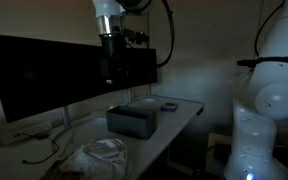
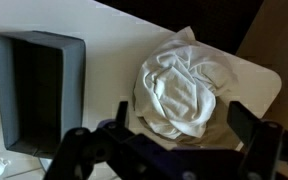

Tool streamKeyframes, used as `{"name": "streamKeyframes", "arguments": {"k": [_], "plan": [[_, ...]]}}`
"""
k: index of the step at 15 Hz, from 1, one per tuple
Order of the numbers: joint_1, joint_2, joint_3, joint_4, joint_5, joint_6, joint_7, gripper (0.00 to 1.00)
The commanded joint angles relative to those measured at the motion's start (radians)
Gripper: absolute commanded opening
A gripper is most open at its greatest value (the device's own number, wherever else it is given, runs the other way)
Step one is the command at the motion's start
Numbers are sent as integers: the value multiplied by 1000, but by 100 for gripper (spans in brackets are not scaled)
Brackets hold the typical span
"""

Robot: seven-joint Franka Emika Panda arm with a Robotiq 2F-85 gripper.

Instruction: Put the clothes on the table into the grey box

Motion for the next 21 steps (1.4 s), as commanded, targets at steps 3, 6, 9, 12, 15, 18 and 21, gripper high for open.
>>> {"name": "streamKeyframes", "arguments": {"k": [3, 6, 9, 12, 15, 18, 21], "plan": [[16, 66, 17, 2, -12, 43, 15, 100], [35, 137, 22, 15, -8, 80, -9, 100], [58, 208, 28, 28, -5, 143, -18, 100], [73, 285, 40, 42, -44, 206, 7, 100], [86, 362, 37, 56, -73, 239, 5, 100], [98, 443, 31, 73, -115, 264, 8, 100], [113, 510, 21, 105, -185, 271, 35, 100]]}}
